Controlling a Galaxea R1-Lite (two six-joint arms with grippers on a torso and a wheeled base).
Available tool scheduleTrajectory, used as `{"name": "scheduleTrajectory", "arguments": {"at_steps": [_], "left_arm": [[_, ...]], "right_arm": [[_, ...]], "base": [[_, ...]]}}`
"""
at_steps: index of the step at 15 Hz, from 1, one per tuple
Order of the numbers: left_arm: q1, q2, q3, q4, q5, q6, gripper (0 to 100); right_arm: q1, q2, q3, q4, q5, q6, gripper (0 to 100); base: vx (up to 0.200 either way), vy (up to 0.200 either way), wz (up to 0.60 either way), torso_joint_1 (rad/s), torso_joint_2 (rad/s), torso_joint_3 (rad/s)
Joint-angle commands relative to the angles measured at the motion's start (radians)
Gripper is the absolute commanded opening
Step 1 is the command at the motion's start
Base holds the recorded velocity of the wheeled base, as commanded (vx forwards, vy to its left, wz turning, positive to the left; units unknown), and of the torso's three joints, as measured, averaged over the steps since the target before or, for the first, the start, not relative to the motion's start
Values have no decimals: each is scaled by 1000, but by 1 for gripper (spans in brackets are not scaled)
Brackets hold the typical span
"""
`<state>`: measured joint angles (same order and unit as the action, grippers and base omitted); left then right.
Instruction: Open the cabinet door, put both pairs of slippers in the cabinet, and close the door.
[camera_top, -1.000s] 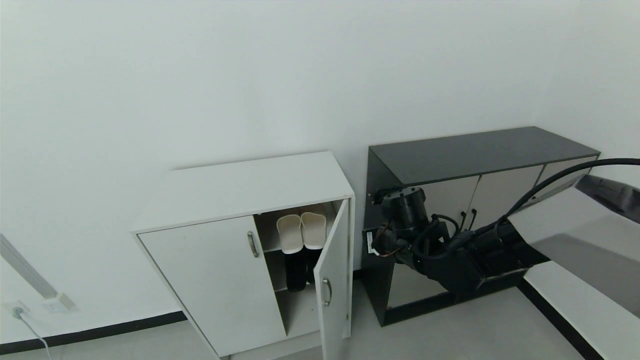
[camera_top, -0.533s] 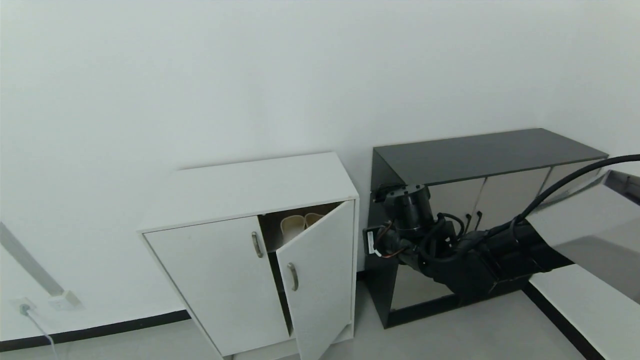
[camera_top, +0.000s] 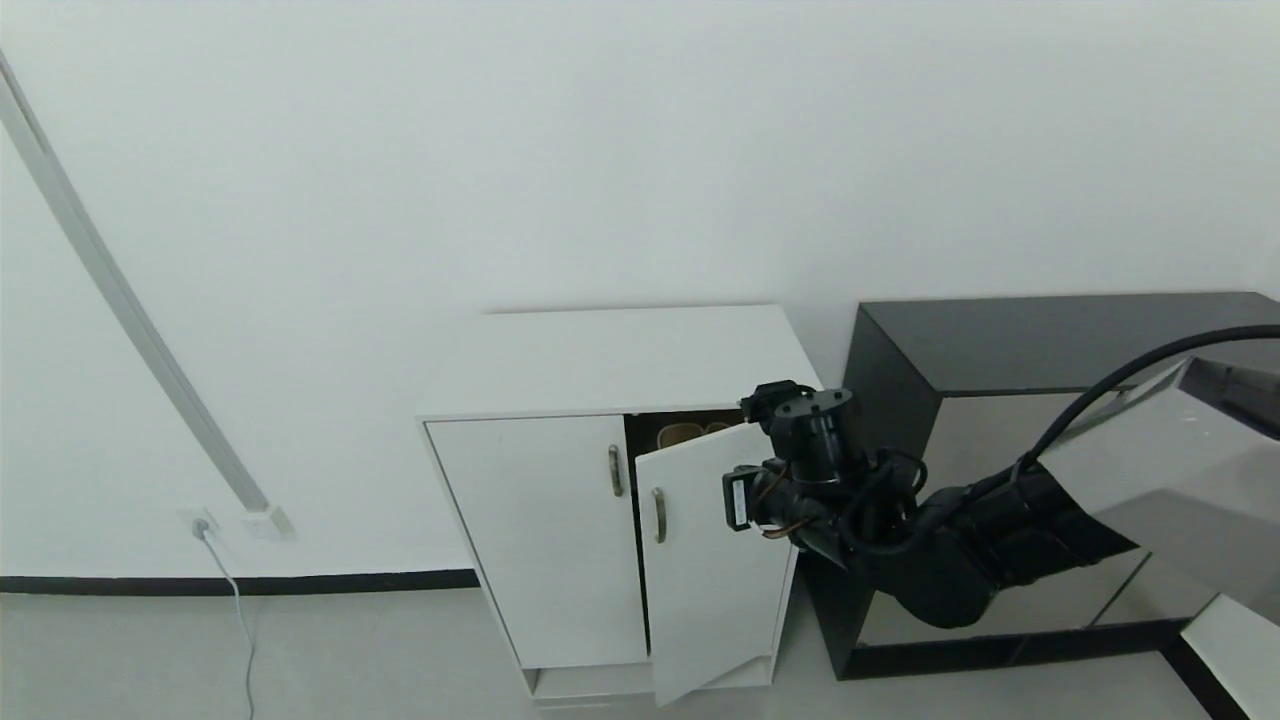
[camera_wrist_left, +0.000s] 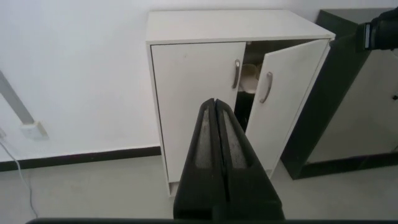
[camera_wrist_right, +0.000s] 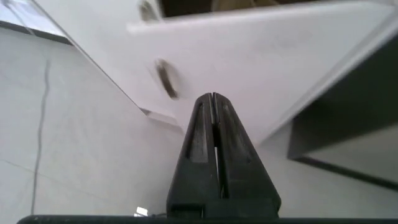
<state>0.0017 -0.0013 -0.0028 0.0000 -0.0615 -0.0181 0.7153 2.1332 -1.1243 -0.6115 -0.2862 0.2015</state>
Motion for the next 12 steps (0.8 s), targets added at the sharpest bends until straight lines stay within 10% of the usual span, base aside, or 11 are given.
{"name": "scheduleTrajectory", "arguments": {"at_steps": [1,8,12], "left_arm": [[0,1,1,0,0,0,0],[0,1,0,0,0,0,0],[0,1,0,0,0,1,0]], "right_arm": [[1,-1,50,-42,7,-1,0],[1,-44,374,-350,163,-43,0],[7,-41,491,-455,167,-42,0]], "base": [[0,0,0,0,0,0],[0,0,0,0,0,0],[200,0,0,-1,-1,4]]}}
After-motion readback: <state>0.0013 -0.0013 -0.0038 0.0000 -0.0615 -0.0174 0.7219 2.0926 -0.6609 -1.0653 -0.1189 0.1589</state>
